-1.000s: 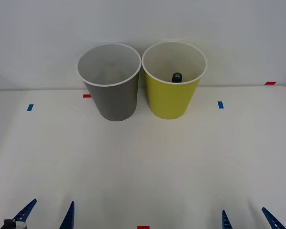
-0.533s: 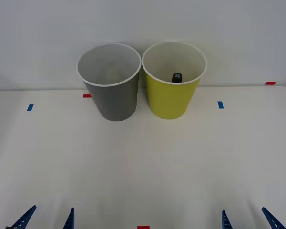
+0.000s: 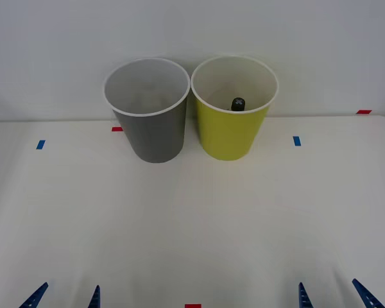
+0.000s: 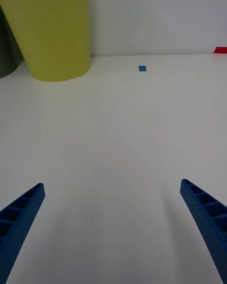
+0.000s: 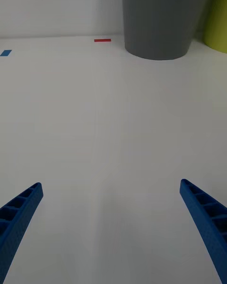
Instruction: Put cans in the gray bin and PET bottles in the light green bin.
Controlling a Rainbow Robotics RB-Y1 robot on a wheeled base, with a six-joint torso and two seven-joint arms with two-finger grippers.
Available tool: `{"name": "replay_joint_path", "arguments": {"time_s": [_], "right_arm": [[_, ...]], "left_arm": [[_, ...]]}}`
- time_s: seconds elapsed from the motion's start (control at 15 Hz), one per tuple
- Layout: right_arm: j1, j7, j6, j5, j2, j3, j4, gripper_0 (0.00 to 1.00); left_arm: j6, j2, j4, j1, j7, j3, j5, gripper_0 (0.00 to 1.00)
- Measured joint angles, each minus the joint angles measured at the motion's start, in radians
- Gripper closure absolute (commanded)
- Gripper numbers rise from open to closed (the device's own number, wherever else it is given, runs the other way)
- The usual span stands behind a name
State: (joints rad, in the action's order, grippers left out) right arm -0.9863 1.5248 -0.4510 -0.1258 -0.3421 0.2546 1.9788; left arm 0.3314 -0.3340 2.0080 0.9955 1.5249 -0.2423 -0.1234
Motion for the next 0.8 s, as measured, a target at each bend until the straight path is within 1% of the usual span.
{"name": "replay_joint_path", "arguments": {"time_s": [0.8], "right_arm": [[0.0, 0.0, 0.0, 0.0, 0.0, 0.0, 0.0, 0.0]], "left_arm": [[0.0, 0.0, 0.0, 0.0, 0.0, 0.0, -0.001, 0.0]]}}
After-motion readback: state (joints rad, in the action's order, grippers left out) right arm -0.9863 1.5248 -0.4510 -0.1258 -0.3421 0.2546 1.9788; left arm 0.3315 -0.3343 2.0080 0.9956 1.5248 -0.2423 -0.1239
